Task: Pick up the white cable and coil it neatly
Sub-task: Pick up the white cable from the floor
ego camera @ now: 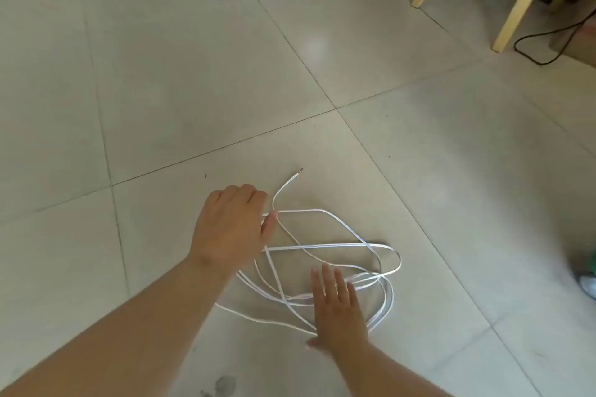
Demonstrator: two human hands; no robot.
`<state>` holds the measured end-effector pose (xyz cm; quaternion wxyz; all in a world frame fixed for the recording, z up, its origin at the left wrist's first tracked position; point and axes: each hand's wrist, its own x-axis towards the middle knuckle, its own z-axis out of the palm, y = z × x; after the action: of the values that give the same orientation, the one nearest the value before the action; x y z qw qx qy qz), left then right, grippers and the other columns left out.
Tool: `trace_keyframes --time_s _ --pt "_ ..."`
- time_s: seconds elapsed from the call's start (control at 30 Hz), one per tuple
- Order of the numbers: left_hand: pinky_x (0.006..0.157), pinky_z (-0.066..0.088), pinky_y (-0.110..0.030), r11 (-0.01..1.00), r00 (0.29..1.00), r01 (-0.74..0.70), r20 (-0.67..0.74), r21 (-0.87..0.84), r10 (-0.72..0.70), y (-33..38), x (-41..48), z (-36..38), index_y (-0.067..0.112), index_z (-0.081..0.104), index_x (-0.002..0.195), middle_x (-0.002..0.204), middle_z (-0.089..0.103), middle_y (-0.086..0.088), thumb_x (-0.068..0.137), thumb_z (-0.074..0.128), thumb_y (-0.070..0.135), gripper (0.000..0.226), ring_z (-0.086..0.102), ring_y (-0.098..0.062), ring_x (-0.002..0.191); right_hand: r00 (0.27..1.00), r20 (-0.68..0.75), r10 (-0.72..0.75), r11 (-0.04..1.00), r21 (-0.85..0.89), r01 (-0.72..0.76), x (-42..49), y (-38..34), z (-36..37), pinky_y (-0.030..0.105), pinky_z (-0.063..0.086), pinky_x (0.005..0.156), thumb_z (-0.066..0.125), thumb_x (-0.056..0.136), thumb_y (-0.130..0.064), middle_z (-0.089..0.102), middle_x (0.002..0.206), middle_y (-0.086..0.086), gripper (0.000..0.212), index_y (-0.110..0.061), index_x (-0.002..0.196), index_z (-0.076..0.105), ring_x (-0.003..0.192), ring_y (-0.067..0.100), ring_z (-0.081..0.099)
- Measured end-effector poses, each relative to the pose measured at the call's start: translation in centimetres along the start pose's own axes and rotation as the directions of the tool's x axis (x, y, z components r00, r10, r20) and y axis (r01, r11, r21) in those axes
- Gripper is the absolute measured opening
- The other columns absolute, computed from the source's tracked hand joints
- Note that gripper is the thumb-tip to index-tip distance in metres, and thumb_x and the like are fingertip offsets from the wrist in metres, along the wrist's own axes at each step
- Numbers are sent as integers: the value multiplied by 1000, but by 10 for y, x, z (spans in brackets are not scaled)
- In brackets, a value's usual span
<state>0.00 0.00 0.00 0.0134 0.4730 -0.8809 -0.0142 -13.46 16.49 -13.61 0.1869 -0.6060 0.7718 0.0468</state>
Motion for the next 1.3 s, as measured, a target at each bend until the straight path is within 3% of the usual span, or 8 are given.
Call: trace_keyframes --time_s 0.13,0.2,0.63,0.77,0.93,1.07,1.2,1.3 --pt "69 49 -35 1000 1000 -1 13 1 1 -1 8 26 15 68 86 80 67 -1 80 31 43 47 63 -26 73 994 94 -47 997 -54 53 25 17 -4 48 9 116 75 35 -74 -12 155 12 161 -17 138 -36 142 35 -2" --pt "70 50 -36 1000 1000 -4 25 -17 5 1 8 32 16 68 88 82 67 0 78 31 44 48 64 -25 74 979 200 -36 999 -9 39 35 30 -12 43 -4 117 72 55 -68 -39 144 2 145 -19 135 -40 140 30 -23" --pt "68 49 -32 999 999 -28 33 -16 29 7 27 42 17 67 92 81 66 1 70 36 38 44 64 -23 73 918 335 214 971 31 -238 108 61 -53 38 46 96 84 53 -49 -39 146 18 150 -17 139 -34 121 32 53" --pt "67 50 -32 1000 999 -30 33 5 30 7 32 43 15 68 90 81 68 1 65 51 33 35 65 -24 73 907 336 255 962 8 -273 115 67 -61 39 43 99 82 59 -45 0 151 13 142 -12 142 -28 124 30 48" --pt "65 50 -32 999 999 -33 18 8 33 6 36 41 14 68 88 77 67 -1 65 50 29 33 63 -26 69 946 265 188 980 -112 -164 114 66 -66 34 37 97 72 71 -46 51 119 8 74 -7 123 38 113 26 49" --pt "66 49 -34 1000 1000 -13 19 -4 13 3 40 33 15 68 88 79 66 0 64 61 21 26 62 -25 70 949 310 60 978 -208 6 108 52 -56 34 32 97 49 87 -22 62 114 11 31 -7 112 57 115 28 46" --pt "74 46 -36 1000 999 -4 46 -2 4 -4 44 19 16 67 93 89 65 0 73 50 22 27 61 -24 81 959 272 78 957 -289 4 95 36 -55 36 36 96 35 91 -6 58 116 15 32 -3 115 55 112 30 49" --pt "85 40 -35 1000 1000 -12 4 -19 12 -14 49 -7 18 61 108 102 62 0 81 51 21 29 57 -24 95 992 115 57 975 -222 -30 96 23 -93 30 51 69 55 81 -9 68 81 13 13 -7 92 62 74 27 67"
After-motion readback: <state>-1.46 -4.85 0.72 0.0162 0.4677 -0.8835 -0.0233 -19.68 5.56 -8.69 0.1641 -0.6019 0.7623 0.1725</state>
